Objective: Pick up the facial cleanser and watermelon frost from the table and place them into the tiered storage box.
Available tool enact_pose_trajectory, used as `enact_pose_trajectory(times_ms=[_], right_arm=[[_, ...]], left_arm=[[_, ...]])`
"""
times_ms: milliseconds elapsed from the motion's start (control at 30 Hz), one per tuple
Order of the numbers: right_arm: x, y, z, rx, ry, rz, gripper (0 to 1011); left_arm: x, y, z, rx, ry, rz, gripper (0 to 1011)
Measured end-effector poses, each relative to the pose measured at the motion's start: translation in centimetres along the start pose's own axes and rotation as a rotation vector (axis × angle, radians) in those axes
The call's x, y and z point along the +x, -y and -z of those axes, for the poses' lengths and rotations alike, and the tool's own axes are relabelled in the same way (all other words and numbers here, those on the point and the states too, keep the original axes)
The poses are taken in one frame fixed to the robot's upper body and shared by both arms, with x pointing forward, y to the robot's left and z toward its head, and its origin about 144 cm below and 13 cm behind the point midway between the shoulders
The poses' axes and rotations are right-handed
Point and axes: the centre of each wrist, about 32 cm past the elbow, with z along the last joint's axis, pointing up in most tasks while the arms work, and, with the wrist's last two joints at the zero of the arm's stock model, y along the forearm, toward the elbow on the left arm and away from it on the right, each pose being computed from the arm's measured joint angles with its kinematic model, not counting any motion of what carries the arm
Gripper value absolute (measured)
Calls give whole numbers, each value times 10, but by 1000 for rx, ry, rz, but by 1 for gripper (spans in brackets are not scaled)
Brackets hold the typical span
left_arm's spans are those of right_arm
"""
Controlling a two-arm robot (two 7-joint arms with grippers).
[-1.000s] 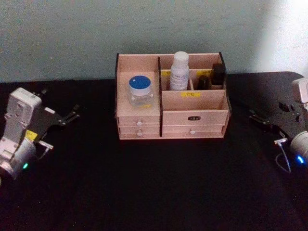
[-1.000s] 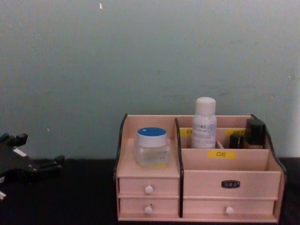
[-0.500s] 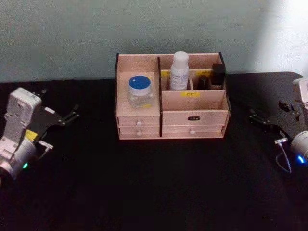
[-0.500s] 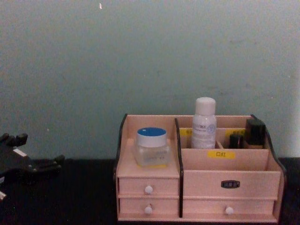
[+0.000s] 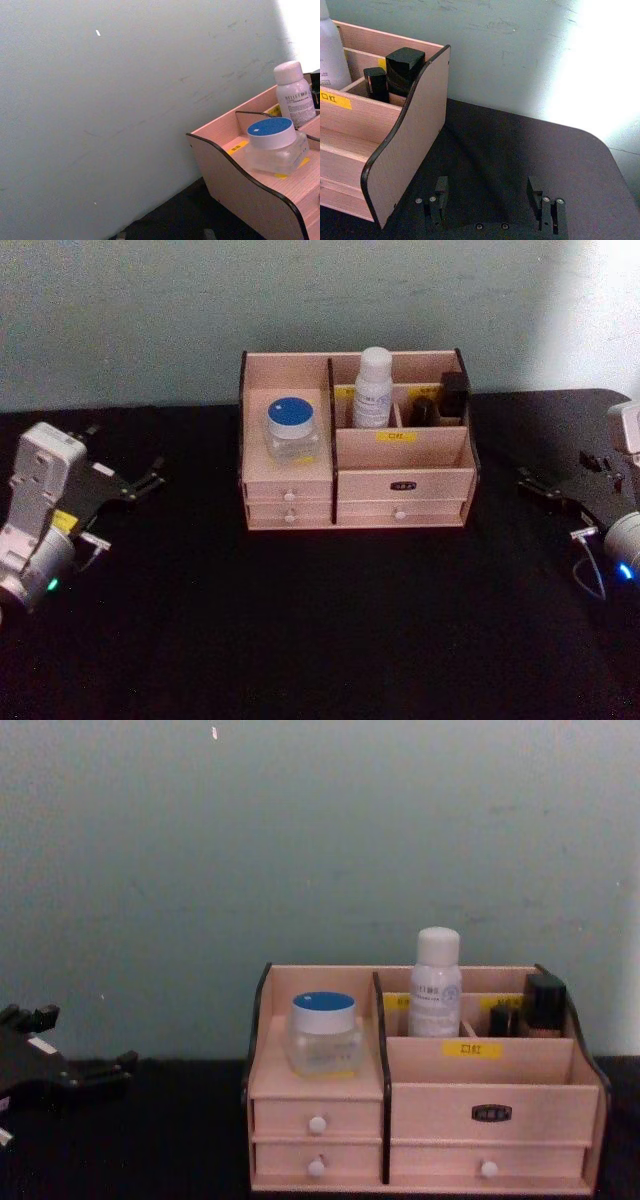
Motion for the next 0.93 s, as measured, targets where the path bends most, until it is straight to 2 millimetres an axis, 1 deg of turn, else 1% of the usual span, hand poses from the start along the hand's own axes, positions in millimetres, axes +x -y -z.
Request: enact_pose_trajectory(times_ms=[933], right_arm=[[0,0,0,0,-1,-1,1002]], left_arm=[[0,0,0,0,0,0,1002]])
